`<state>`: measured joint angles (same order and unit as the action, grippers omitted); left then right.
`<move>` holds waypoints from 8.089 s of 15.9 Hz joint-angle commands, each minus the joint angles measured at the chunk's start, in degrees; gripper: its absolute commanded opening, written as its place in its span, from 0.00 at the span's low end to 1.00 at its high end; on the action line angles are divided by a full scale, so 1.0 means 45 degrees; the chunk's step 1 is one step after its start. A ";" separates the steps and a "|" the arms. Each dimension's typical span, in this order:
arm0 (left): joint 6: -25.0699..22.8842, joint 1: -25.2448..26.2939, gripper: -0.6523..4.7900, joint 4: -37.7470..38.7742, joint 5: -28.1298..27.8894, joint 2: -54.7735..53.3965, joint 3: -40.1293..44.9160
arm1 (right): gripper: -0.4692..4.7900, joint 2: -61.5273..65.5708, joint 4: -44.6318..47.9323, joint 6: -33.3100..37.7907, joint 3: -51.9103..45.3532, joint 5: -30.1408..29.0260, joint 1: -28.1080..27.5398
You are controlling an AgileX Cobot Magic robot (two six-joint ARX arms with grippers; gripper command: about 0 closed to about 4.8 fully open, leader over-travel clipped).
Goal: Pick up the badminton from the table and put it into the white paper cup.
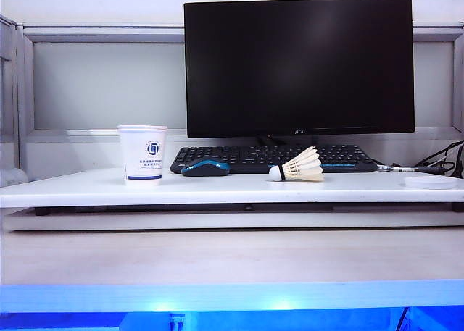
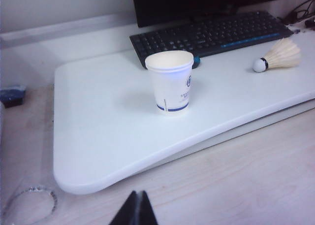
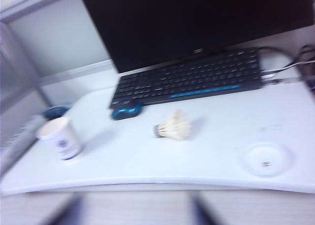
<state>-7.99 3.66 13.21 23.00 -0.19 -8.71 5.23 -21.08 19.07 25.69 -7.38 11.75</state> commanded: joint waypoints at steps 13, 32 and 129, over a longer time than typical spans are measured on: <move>-0.0034 -0.0005 0.11 0.0204 0.0942 -0.0005 -0.0097 | 1.00 1.7282 0.4357 0.0136 0.7242 -0.3502 0.0019; -0.0034 0.0005 0.11 0.0228 0.0889 -0.0005 -0.0097 | 0.42 2.2498 0.6105 0.0529 0.9768 -0.4061 -0.0005; -0.0039 0.0010 0.11 0.0209 -0.1753 -0.0005 -0.0092 | 0.07 0.5513 0.3385 -0.3230 0.1438 0.0952 -0.1321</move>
<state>-8.05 3.66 14.46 17.65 -0.19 -8.75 31.75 -6.96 4.25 33.23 -4.03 5.72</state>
